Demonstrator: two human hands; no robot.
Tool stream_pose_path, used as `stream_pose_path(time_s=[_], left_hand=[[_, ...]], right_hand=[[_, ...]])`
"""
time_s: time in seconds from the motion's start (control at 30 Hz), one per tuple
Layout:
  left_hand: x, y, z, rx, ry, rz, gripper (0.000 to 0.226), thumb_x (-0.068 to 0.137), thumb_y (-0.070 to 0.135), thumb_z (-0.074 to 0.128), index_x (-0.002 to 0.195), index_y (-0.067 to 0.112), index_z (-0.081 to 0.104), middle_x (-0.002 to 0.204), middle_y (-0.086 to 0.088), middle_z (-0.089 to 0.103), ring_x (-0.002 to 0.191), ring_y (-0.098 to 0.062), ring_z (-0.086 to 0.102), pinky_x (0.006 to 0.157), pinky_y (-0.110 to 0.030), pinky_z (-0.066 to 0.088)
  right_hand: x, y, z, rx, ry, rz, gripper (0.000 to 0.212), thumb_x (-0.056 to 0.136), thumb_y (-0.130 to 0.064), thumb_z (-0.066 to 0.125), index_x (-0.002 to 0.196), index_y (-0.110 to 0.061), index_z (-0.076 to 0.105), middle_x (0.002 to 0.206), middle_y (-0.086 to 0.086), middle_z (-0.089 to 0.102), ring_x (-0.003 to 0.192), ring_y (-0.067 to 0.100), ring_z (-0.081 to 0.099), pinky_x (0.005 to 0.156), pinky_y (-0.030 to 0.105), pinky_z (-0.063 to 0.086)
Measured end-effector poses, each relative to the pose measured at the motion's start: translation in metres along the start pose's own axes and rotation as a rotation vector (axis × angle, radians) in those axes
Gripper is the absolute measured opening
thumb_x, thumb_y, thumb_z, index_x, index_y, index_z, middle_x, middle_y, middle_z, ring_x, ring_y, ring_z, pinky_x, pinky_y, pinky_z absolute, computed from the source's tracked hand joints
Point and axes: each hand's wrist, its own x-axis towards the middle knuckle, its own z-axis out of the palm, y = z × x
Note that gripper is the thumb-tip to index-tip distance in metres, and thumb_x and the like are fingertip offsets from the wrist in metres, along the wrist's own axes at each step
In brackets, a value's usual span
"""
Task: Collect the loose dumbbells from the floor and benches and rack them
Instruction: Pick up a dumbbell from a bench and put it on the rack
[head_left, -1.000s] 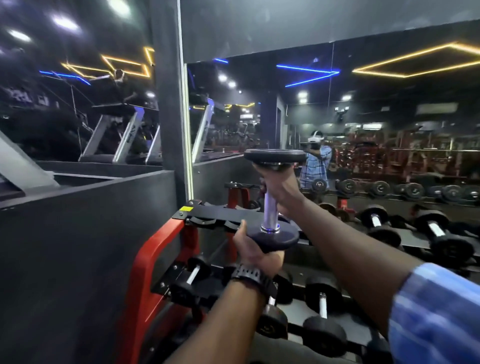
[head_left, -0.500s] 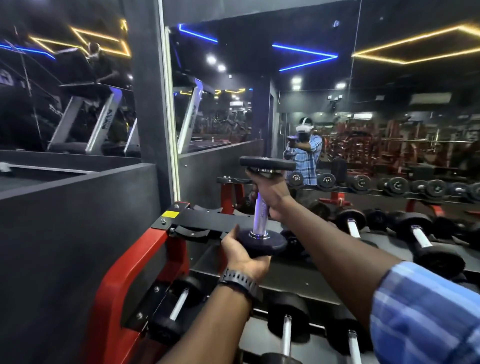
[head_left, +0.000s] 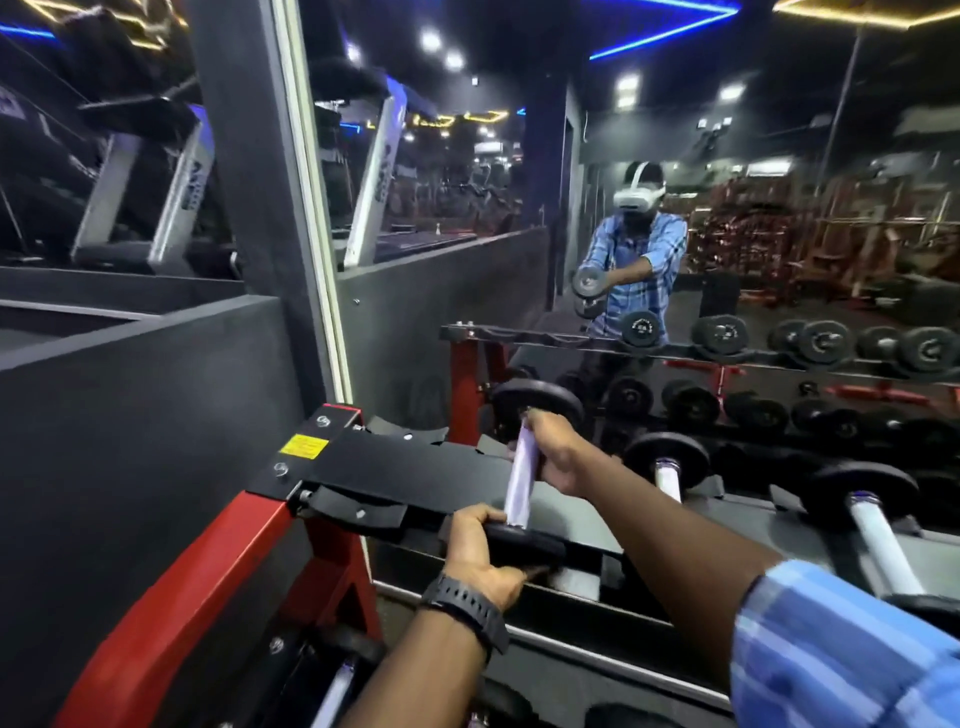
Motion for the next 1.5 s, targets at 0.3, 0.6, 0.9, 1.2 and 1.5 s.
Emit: stream_pose_path(time_s=[0.3,0.6,0.9,1.2,1.5], left_hand=[[0.097,0.034,0.01,0.14,0.018,-0.182,0.029,0.093,0.014,0.046,0.115,-0.003,0.055,0.112,-0.024,0.054,0.105,-0.039,0.052,0.103,-0.057,0.04],[0.107,0.039,-0.006,0.085,-0.008,-0.231,0.052,0.098,0.031,0.048,0.13,-0.01,0.052,0.131,-0.03,0.057,0.122,-0.047,0.052,0.11,-0.062,0.03],[0.003,0.129,0.13,0.388,-0.268,0.69,0.017,0.097,0.023,0.057,0.11,0.015,0.065,0.083,0.008,0.07,0.091,-0.009,0.068,0.078,-0.021,0.052],[-0.081,0.121,0.214,0.7,-0.502,0.978,0.027,0.096,0.048,0.055,0.095,0.021,0.059,0.102,-0.005,0.058,0.093,-0.022,0.053,0.08,-0.04,0.044],[-0.114,0.07,0.246,0.641,-0.635,0.894,0.041,0.094,0.056,0.053,0.101,0.017,0.065,0.107,-0.008,0.066,0.092,-0.022,0.059,0.073,-0.033,0.046]], right_hand=[[0.112,0.067,-0.014,-0.297,0.227,0.048,0.03,0.097,-0.026,0.054,0.103,0.003,0.057,0.11,0.017,0.05,0.093,0.025,0.054,0.07,0.028,0.05],[0.111,0.064,-0.016,-0.308,0.113,0.063,0.026,0.095,-0.02,0.061,0.074,-0.008,0.053,0.067,0.01,0.048,0.056,0.02,0.047,0.054,0.029,0.042],[0.035,-0.074,-0.084,-0.31,0.206,-0.243,0.034,0.096,-0.03,0.062,0.067,-0.014,0.057,0.073,0.013,0.054,0.051,0.015,0.045,0.045,0.023,0.037],[-0.102,-0.23,-0.146,-0.186,0.538,-0.656,0.035,0.09,-0.051,0.061,0.084,-0.017,0.064,0.091,0.012,0.074,0.075,0.022,0.065,0.075,0.042,0.056],[-0.197,-0.222,-0.185,-0.311,0.714,-0.658,0.039,0.091,-0.059,0.052,0.081,-0.023,0.063,0.098,0.004,0.077,0.102,0.026,0.07,0.1,0.052,0.051]])
